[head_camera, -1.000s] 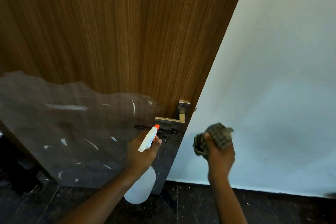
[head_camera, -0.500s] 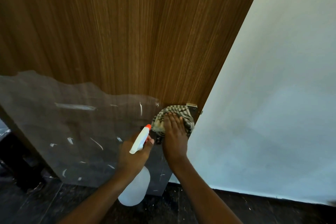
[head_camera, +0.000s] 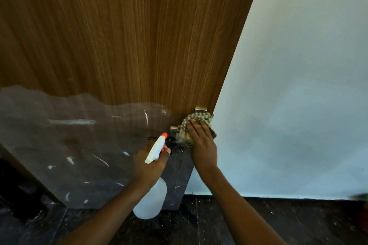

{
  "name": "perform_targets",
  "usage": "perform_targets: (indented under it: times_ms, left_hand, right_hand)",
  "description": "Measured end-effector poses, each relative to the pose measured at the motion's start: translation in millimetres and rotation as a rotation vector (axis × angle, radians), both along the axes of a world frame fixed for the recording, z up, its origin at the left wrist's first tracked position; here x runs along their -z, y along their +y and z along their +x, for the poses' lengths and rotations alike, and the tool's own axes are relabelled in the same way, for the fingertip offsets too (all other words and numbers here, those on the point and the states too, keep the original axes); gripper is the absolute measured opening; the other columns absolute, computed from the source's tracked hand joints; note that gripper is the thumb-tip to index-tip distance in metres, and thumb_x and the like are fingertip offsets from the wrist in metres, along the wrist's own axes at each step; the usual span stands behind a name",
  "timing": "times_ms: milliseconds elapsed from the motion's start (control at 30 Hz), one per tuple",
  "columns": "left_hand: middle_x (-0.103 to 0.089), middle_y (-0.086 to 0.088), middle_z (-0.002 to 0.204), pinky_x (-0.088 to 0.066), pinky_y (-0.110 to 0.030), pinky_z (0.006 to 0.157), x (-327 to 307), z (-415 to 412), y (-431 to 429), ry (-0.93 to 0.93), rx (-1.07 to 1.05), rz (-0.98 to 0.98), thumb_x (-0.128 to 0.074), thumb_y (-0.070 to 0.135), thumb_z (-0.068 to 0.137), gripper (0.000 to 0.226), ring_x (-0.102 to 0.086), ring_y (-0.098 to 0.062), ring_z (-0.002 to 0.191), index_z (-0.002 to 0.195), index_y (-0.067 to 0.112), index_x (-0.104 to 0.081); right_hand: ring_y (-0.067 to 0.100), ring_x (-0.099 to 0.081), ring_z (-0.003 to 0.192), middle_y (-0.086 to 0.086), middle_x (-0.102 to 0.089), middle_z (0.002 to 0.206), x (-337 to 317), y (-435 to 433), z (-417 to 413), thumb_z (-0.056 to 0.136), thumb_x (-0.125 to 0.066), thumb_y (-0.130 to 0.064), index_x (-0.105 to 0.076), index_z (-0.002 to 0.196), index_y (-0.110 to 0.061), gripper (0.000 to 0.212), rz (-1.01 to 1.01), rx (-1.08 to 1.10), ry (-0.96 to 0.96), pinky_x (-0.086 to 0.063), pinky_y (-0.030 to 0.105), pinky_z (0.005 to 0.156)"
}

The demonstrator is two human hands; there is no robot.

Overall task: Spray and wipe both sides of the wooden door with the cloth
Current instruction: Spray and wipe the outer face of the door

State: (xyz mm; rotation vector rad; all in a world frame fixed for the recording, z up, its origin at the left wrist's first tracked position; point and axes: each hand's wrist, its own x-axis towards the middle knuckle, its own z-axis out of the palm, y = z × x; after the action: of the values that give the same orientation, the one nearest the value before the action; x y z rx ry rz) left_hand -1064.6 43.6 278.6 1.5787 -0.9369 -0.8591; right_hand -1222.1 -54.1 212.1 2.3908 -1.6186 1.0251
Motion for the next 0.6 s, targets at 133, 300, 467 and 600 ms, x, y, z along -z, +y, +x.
perform_targets:
  times_ms: [133, 300, 467, 600]
  left_hand:
    - [-0.061, -0.004, 0.088, -0.055, -0.035, 0.076, 4.6, -5.8, -0.2, -0.072, 0.017, 0.002, -0.076, 0.025, 0.076, 0.031, -0.059, -0.018, 0.072, 0.096, 0.023, -0.053]
    - [-0.061, -0.001, 0.084, -0.056, -0.036, 0.076, 7.7, -2.0, 6.7, -0.011, 0.042, 0.007, -0.074, 0.021, 0.077, 0.026, -0.061, -0.021, 0.079, 0.095, 0.023, -0.056]
    - [-0.056, 0.009, 0.082, -0.049, -0.022, 0.063, 5.1, 8.6, 10.7, 0.024, 0.104, 0.003, -0.071, 0.018, 0.08, 0.028, -0.057, -0.017, 0.075, 0.09, 0.032, -0.05]
    - [-0.054, 0.015, 0.086, -0.052, -0.03, 0.08, 3.6, 23.6, 10.0, 0.008, 0.121, -0.008, -0.071, 0.018, 0.079, 0.03, -0.056, -0.013, 0.08, 0.1, 0.027, -0.051]
  right_hand:
    - [0.03, -0.05, 0.134, 0.005, -0.056, 0.143, -7.6, -7.4, 29.1, 0.08, -0.08, -0.02, -0.057, 0.138, -0.019, 0.062, -0.038, -0.173, 0.078, -0.041, 0.048, 0.109]
    - [0.017, -0.053, 0.129, -0.002, -0.057, 0.14, 4.7, 3.0, -3.2, 0.09, -0.068, -0.017, -0.056, 0.137, -0.022, 0.049, 0.088, 0.127, -0.195, -0.047, 0.03, 0.097]
    - [0.028, -0.067, 0.09, 0.011, -0.068, 0.099, 12.6, 12.6, -0.4, 0.102, -0.05, -0.03, -0.062, 0.1, -0.006, 0.027, 0.628, 0.731, -1.309, -0.058, 0.046, 0.085]
    - [0.021, -0.063, 0.107, 0.006, -0.066, 0.118, -14.7, 8.3, 38.0, 0.097, -0.061, -0.028, -0.058, 0.128, -0.009, 0.036, 0.41, 0.616, -1.494, -0.054, 0.04, 0.096]
